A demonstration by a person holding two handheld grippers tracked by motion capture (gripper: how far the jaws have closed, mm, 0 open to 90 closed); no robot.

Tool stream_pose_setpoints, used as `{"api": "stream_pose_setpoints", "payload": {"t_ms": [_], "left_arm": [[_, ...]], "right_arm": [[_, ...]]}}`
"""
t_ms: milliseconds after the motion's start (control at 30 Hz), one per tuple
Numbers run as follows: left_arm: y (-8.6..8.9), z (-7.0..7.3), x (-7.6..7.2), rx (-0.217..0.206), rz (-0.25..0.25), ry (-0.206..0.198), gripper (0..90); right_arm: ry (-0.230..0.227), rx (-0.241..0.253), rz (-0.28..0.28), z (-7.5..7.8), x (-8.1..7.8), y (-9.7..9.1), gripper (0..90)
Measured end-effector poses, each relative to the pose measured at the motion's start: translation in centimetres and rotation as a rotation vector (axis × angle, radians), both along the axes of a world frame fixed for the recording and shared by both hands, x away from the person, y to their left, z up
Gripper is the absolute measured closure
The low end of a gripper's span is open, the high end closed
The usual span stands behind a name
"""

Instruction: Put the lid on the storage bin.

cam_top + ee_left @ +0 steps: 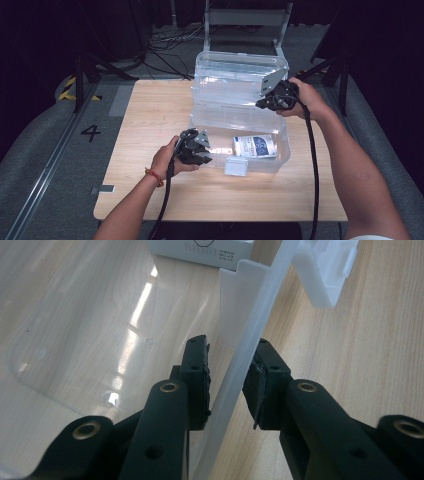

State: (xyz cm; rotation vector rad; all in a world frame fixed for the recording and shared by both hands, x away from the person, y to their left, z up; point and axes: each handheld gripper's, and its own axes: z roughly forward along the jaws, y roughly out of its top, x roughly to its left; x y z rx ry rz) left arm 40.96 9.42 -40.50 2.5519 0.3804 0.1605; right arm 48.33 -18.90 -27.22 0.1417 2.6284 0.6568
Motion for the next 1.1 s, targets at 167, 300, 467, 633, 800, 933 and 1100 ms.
{"api": "stream_pose_setpoints", "payload": {"t_ms": [167, 300, 467, 633, 800, 933, 1100], "left_arm": [[0.0, 0.0, 0.1, 0.0, -0.003, 0.0, 72.4], [0.0, 0.0, 0.2, -0.005, -0.003, -0.004, 71.7], [0.0, 0.0, 0.2, -0.01, -0.011, -0.009, 71.2], [0.1, 0.0, 0.1, -0.009, -0.015, -0.022, 71.0], [0.1, -0.1, 0.0, -0.014, -0.023, -0.038, 70.7], [0.1, -0.1, 0.0, -0.013, -0.023, -0.045, 70.5], [0.1, -0.2, -0.1, -0.015, -0.026, -0.058, 69.8]], "right_arm": [[-0.017, 0.008, -0.02, -0.2, -1.0, -0.1, 90.0], [-0.009, 0.028, -0.013, -0.5, -1.7, -0.3, 90.0], [-0.018, 0.036, -0.019, -0.8, -2.5, -0.4, 90.0], [-0.019, 0.051, -0.014, -1.1, -3.1, -0.6, 90.0], [-0.021, 0.061, -0.017, -1.4, -3.7, -0.6, 89.9], [-0.031, 0.07, -0.015, -1.6, -4.2, -0.8, 89.5], [-0.023, 0.08, -0.012, -2.0, -4.9, -0.9, 89.1]]}}
